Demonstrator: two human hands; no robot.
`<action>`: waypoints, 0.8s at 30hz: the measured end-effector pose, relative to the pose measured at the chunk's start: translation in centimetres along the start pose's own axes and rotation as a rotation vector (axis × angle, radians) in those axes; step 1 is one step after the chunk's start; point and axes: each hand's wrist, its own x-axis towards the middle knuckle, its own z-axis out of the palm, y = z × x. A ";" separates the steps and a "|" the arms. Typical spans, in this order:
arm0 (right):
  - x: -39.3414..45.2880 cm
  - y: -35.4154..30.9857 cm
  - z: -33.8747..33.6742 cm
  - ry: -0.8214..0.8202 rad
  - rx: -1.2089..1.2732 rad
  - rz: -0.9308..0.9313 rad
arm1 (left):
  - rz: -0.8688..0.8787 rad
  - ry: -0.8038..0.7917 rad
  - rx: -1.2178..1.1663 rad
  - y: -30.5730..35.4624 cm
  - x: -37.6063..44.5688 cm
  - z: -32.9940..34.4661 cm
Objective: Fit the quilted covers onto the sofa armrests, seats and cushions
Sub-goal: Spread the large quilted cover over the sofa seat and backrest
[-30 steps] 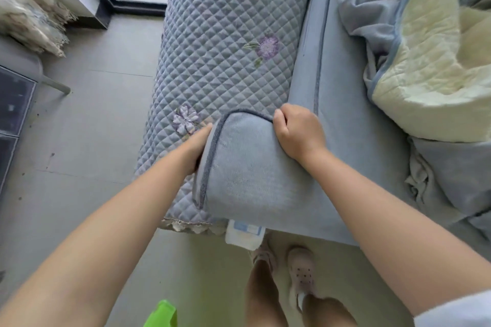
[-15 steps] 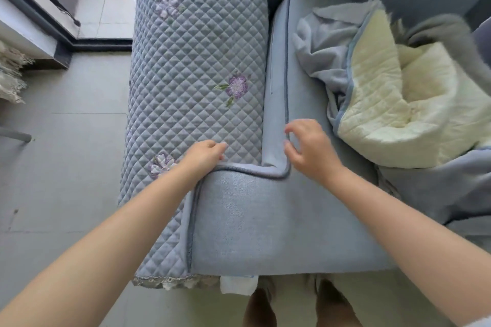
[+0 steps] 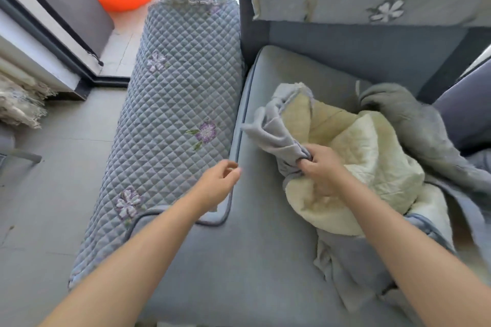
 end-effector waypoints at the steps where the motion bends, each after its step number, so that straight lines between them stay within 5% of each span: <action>1: -1.2 -0.5 -0.7 -0.112 0.086 -0.074 | 0.005 0.003 -0.196 1.2 -0.3 0.3; 3: -3.2 -0.4 -1.8 -0.397 -0.068 -0.214 | 0.044 -0.042 -0.589 3.3 -0.3 1.2; 6: -4.9 1.0 -1.9 -0.648 -0.530 -0.388 | 0.123 -0.019 -0.801 5.4 -0.3 2.4; 9: -6.0 2.0 -4.3 -0.550 -0.430 -0.344 | 0.012 0.062 -0.805 6.3 -1.3 3.7; 11: -6.1 3.5 -6.4 -0.266 -0.447 -0.405 | -0.079 0.080 -0.815 5.1 -2.0 3.4; 12: -5.9 4.2 -7.5 -0.190 -0.576 -0.445 | -0.099 0.093 -0.794 4.8 -2.6 2.9; 14: -6.2 5.7 -8.7 -0.339 -0.882 -0.290 | -0.131 0.133 -0.753 3.8 -3.6 1.5; 17: -8.5 7.9 -7.7 -0.471 -0.981 -0.167 | -0.158 0.066 -0.615 2.9 -5.6 0.7; 24: -12.4 17.7 -4.9 -0.362 -1.151 -0.393 | -0.308 -0.121 0.052 4.5 -7.2 1.4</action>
